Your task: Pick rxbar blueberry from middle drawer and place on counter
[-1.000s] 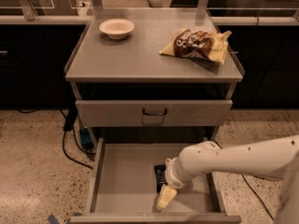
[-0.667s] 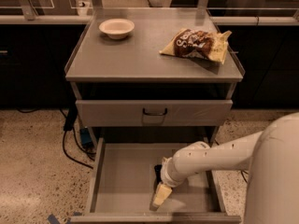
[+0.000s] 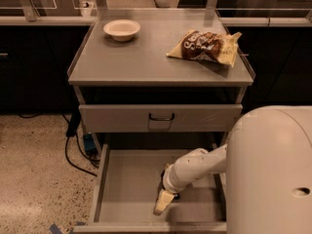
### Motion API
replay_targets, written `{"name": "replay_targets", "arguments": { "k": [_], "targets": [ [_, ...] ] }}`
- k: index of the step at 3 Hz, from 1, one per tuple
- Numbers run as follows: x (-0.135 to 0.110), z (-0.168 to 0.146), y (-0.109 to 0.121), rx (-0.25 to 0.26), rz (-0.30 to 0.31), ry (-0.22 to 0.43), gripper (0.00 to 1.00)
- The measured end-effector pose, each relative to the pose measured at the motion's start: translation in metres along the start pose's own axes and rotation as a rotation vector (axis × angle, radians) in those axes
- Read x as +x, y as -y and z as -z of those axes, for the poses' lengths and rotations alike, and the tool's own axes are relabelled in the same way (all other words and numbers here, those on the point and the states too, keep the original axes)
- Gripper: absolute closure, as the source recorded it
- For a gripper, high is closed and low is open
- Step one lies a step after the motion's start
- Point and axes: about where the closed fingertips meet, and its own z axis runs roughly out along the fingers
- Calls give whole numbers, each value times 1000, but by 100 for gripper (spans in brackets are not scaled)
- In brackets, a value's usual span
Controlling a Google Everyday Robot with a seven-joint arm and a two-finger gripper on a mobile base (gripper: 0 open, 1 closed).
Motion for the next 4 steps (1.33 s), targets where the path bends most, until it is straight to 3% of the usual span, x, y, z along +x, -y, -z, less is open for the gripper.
{"name": "replay_targets", "arguments": {
  "k": [2,3,4],
  "targets": [
    [26,-29,23,42,35,-49,0],
    [31,-40,25,36,45,-53,0],
    [34,-54,19,-6,44,-47,0]
  ]
}}
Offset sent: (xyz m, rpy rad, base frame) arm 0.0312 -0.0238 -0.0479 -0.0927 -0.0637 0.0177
